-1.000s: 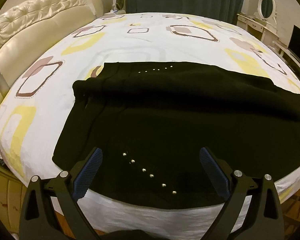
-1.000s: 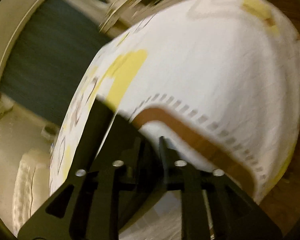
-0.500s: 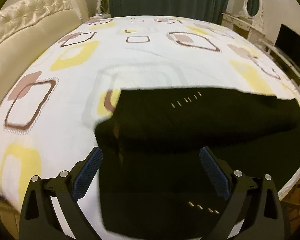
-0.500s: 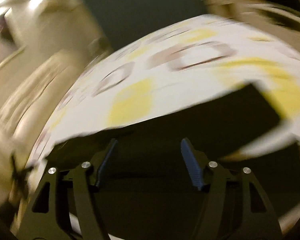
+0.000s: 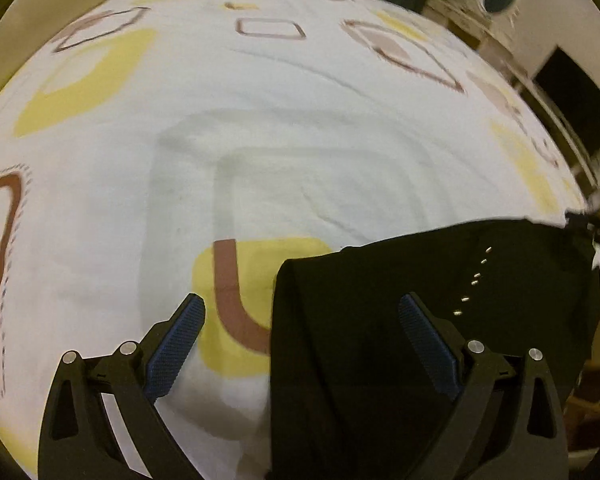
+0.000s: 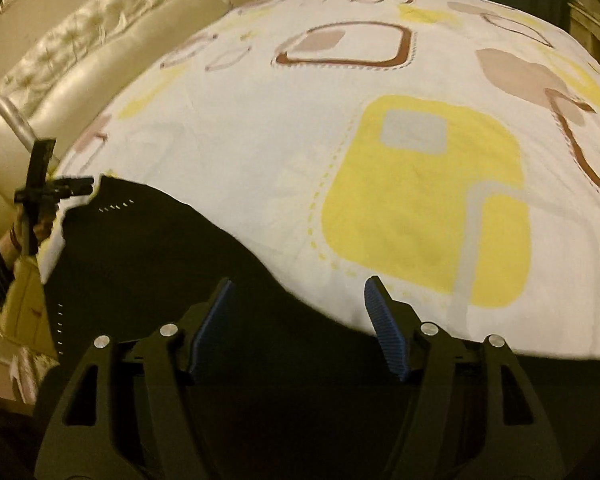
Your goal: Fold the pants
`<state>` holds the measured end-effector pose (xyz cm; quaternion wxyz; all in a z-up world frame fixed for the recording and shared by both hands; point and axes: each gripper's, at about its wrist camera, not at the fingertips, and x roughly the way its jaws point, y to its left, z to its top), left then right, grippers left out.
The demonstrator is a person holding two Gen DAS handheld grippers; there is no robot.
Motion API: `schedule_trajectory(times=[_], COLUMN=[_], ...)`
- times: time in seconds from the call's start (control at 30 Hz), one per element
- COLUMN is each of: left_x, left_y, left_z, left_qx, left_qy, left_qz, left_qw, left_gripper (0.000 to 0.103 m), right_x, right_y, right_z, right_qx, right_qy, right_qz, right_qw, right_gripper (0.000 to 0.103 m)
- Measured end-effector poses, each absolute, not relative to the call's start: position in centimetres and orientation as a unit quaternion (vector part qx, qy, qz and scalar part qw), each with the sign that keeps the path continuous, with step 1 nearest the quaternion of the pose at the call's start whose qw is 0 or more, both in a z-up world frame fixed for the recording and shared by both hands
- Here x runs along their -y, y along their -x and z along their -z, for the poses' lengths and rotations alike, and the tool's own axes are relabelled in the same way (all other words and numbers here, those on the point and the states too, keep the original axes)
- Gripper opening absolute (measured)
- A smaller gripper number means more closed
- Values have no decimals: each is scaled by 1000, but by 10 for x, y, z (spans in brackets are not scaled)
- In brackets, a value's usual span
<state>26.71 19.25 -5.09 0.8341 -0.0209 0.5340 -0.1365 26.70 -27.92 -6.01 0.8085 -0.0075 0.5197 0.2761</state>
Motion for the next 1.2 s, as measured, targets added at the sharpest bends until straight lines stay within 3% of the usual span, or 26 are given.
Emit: schedule_trajectory(times=[0.27,0.37,0.43,0.5,0.57,0.6,0.63,0.8,0.87,1.2], left_x=[-193,-186,-181,-177,-172,-171,-171,-174,-179,-179], left_y=[-294,-298,-294,-294,-293,-292,-292,-293,-292,-245], left_z=[64,66,62,60,60,59,58,37,24,-23], left_qx=[-547,-553,-557,-560,-560,-560,-558,-529,-512,-454], left_qy=[31,-8,-10,-13,-24,-25,-24,-8,3,54], left_qz=[167,160,182,196,197,197,195,184,174,197], left_qw=[820,817,810,805,804,804,807,828,841,867], left_gripper=[96,76,53,41,34,31,28,21,8,6], right_x=[249,236,228,221,218,216,215,203,204,204], right_y=[-292,-294,-295,-294,-294,-293,-291,-277,-272,-194], right_z=[77,84,89,92,92,91,90,68,53,12], right_qx=[-540,-556,-563,-565,-569,-572,-573,-530,-500,-386], right_qy=[59,77,98,116,113,105,102,163,171,219], right_qz=[-312,-327,-325,-319,-321,-330,-337,-303,-282,-220], right_qw=[779,760,754,752,749,744,740,775,801,869], right_gripper=[68,68,68,67,47,21,8,7,7,7])
